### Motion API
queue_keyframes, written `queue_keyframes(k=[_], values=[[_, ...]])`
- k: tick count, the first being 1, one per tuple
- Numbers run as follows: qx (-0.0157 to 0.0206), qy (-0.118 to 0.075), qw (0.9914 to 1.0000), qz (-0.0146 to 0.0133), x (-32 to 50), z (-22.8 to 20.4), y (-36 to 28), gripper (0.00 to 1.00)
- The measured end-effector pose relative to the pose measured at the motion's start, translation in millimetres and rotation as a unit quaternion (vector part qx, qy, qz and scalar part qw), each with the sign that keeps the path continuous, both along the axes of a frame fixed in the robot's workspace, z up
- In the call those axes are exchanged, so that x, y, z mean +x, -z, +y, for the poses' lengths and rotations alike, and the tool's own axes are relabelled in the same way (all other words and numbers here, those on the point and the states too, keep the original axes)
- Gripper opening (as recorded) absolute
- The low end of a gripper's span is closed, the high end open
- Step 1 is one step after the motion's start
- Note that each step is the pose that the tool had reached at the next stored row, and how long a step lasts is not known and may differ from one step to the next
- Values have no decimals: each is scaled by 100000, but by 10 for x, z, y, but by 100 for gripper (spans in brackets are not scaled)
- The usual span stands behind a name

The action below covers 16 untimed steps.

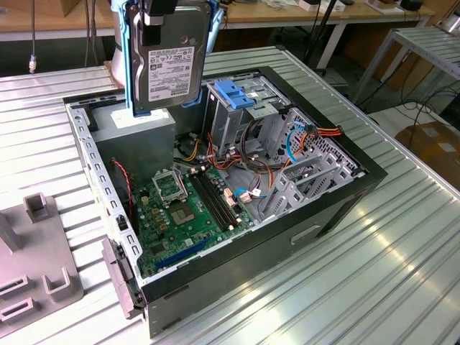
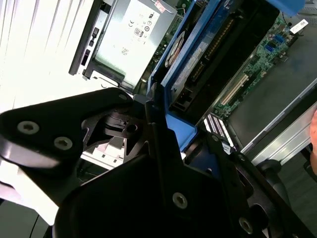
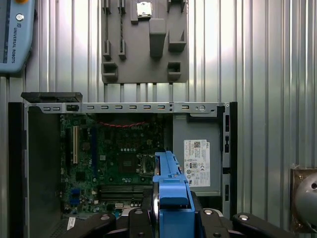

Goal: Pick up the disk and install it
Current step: 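Insert the disk into the insertion slot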

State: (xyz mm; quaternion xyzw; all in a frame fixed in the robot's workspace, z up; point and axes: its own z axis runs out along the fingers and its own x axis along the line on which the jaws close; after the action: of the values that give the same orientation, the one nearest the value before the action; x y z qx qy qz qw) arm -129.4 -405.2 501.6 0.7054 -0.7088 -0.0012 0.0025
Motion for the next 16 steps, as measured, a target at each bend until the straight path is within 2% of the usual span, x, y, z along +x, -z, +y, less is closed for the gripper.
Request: queue_keyframes(k=[3,6,8,16], values=[[-1,-4,100000,0,0,-16,0,37],[4,-3,100000,-3,0,-75,1,37],[-5,1,100000,1,0,-155,2,37],[-20,-2,100000,18,2,-370,7,37]])
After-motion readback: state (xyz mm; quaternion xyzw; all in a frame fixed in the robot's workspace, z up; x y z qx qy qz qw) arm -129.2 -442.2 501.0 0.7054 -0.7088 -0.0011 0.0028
